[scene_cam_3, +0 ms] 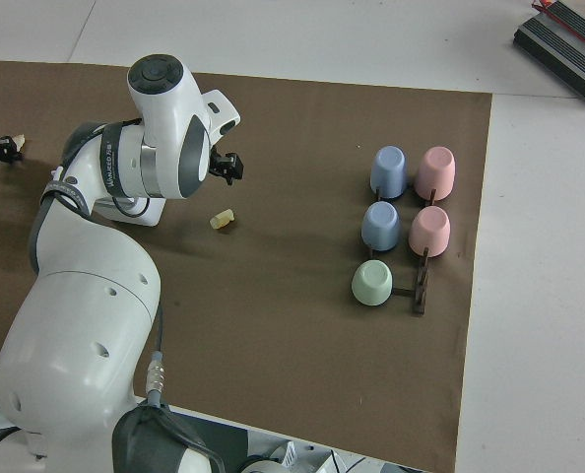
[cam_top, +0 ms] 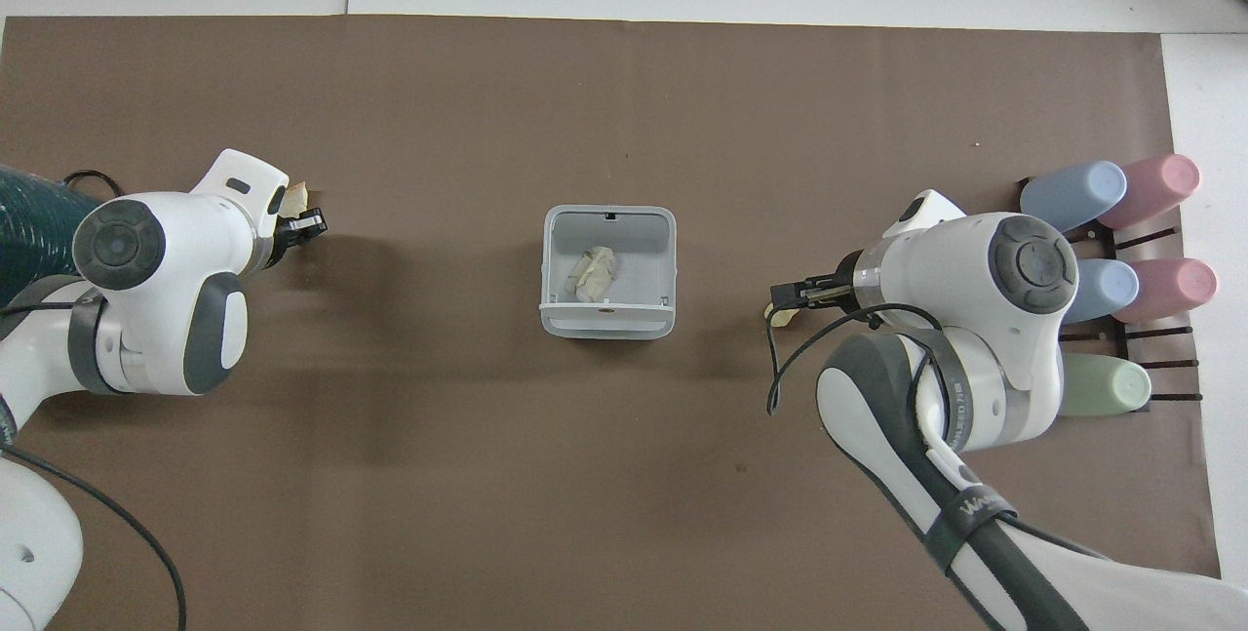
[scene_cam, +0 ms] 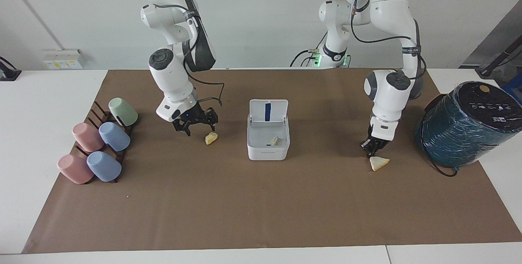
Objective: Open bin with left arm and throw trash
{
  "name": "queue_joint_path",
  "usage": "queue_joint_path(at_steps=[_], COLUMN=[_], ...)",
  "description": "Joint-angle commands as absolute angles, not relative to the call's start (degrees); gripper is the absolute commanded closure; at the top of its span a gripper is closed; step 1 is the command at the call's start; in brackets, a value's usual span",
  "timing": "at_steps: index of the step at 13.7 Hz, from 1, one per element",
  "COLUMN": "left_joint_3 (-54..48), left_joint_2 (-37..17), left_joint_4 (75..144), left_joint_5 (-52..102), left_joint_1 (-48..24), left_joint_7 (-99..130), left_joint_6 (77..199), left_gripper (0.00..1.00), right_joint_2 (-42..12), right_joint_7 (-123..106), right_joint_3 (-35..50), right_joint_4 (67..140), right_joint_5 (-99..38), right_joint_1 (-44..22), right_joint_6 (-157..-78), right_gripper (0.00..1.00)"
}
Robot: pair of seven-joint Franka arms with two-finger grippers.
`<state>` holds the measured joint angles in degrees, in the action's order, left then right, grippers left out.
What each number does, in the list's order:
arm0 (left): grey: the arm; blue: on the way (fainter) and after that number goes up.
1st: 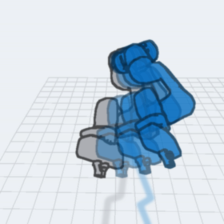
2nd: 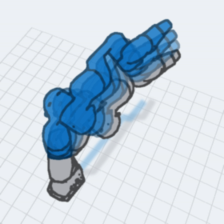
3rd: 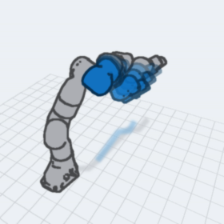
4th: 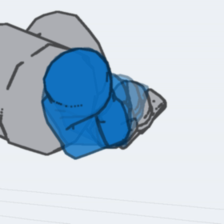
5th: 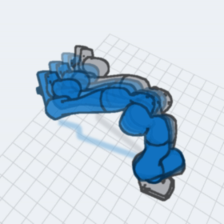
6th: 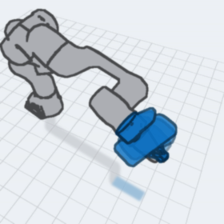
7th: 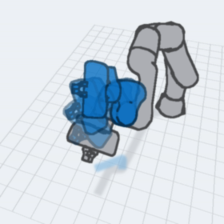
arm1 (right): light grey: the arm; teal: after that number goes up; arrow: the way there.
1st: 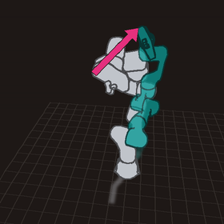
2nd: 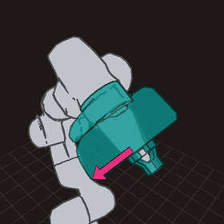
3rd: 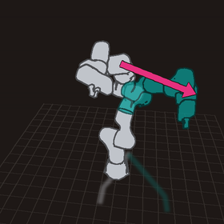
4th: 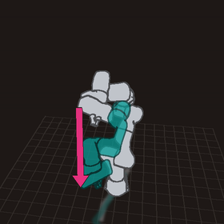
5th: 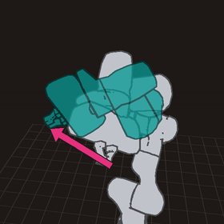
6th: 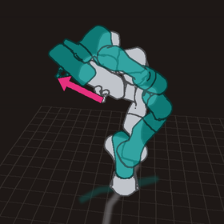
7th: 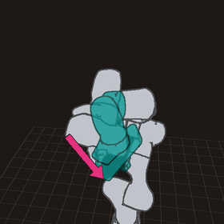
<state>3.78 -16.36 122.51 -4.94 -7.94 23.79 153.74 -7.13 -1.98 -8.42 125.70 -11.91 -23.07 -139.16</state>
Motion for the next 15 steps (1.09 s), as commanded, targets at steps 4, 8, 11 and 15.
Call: queue_joint_path(at_steps=[4,8,11,15], left_joint_3=[4.4,4.0,3.8,3.5], left_joint_2=[-13.3,-6.6,-4.5,-3.7], left_joint_4=[121.6,121.5,117.7,113.1], left_joint_5=[-7.2,-7.3,-7.2,-7.0], left_joint_1=[-8.1,-11.7,-18.2,-28.3], left_joint_7=[23.1,22.9,24.7,37.2], left_joint_6=[154.3,146.4,136.7,130.9], left_gripper=[1.00,1.00,1.00,1.00], right_joint_2=[-11.2,-11.7,-11.3,-11.2], right_joint_7=[-3.3,-2.7,-2.3,-2.2], right_joint_3=[-7.9,-7.9,-7.9,-7.9], right_joint_4=[129.0,129.8,130.3,130.3], right_joint_5=[-11.0,-11.1,-11.1,-11.1], right_joint_1=[-25.1,-25.6,-26.1,-26.1], right_joint_6=[-151.1,-151.5,-150.1,-148.5], right_gripper=[0.00,0.00,0.00,0.41])
